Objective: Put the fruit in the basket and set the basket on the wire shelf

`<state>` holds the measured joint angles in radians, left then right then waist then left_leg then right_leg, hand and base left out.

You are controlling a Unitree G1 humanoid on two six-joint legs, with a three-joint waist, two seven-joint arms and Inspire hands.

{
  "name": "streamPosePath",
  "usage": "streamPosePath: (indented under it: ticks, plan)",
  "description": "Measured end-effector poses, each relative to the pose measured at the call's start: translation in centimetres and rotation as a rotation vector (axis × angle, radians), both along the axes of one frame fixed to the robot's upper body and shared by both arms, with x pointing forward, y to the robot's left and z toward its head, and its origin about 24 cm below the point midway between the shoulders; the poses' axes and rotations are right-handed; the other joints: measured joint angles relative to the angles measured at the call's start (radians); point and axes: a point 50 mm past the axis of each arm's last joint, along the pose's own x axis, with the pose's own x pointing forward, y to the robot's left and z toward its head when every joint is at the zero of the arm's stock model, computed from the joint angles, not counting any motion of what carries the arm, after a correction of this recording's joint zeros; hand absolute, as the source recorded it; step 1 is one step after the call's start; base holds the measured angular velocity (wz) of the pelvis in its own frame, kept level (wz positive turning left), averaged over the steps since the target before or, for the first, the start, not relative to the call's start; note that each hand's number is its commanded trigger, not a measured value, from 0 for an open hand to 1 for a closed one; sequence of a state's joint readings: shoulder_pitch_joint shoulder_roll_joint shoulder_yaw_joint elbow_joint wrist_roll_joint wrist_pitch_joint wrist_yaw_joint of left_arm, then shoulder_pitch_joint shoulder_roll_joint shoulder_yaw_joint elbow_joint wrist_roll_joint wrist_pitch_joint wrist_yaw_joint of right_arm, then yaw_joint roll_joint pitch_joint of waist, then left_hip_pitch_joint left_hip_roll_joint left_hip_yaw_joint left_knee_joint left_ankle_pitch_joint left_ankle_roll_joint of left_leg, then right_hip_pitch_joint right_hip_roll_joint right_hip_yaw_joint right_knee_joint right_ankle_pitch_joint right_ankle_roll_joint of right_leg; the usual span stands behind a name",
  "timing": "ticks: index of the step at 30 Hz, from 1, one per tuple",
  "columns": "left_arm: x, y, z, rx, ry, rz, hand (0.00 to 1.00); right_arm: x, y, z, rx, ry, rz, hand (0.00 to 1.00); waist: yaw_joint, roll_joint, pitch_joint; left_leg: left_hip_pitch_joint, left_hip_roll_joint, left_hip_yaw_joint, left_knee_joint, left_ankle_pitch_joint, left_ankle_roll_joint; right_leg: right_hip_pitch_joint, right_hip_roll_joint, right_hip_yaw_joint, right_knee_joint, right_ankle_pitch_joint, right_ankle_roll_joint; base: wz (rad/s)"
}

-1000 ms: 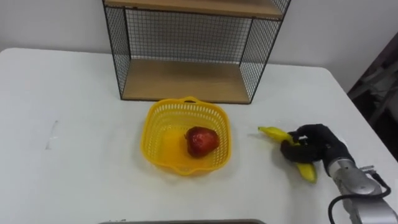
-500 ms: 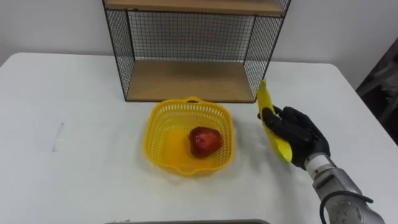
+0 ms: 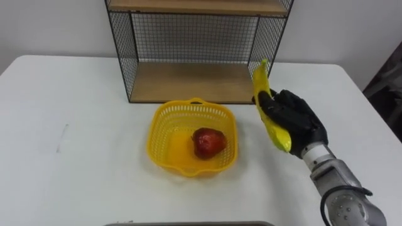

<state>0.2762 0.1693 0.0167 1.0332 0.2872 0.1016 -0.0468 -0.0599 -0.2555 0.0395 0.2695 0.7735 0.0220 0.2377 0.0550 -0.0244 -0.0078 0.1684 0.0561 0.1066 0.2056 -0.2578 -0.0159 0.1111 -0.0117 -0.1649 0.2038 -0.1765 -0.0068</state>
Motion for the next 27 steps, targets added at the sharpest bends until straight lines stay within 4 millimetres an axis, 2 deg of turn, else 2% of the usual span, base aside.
streamPosePath:
  ticks: [4, 8, 11, 15, 18, 27]
  plan:
    - [0.2, 0.1, 0.0, -0.002, 0.000, -0.002, 0.00, 0.3, 0.6, 1.6, -0.062, -0.077, 0.054, 1.00, 0.015, -0.011, 0.0000, -0.002, 0.000, 0.000, 0.001, 0.000, 0.000, -0.008, 0.000, -0.001, 0.003, -0.002, 0.000, 0.00]
    - [0.0, 0.0, 0.0, -0.002, 0.007, -0.010, 0.00, 0.8, 1.2, 2.8, -0.169, -0.136, 0.108, 1.00, 0.032, -0.033, 0.0058, -0.011, 0.000, -0.001, 0.003, 0.000, 0.000, -0.011, 0.000, -0.001, 0.003, -0.002, 0.000, 0.00]
    - [0.1, 0.0, 0.0, -0.003, 0.006, -0.010, 0.00, 1.6, 2.0, 4.0, -0.259, -0.192, 0.152, 1.00, 0.036, -0.046, 0.0051, -0.028, -0.001, -0.001, 0.008, 0.000, 0.000, -0.028, -0.001, 0.001, 0.015, -0.002, 0.000, 0.00]
    - [0.2, 0.3, 0.1, 0.002, -0.003, -0.016, 0.00, 2.1, 2.5, 5.6, -0.405, -0.264, 0.184, 1.00, 0.038, -0.046, 0.0062, -0.032, 0.000, -0.001, 0.008, 0.000, 0.000, -0.029, -0.001, 0.000, 0.015, -0.002, 0.000, 0.00]
    - [0.3, 0.4, 0.1, 0.001, -0.011, -0.019, 0.00, 2.0, 2.7, 6.0, -0.452, -0.289, 0.207, 1.00, 0.038, -0.044, 0.0071, -0.034, 0.000, -0.001, 0.007, 0.000, 0.000, -0.031, -0.002, 0.000, 0.015, -0.002, 0.000, 0.00]
    - [0.7, 0.7, 0.2, 0.013, -0.022, -0.025, 0.00, 1.9, 3.3, 5.9, -0.523, -0.294, 0.244, 1.00, 0.041, -0.045, 0.0068, -0.035, 0.000, -0.001, 0.002, 0.000, 0.000, -0.034, -0.001, 0.001, 0.013, -0.002, 0.000, 0.00]
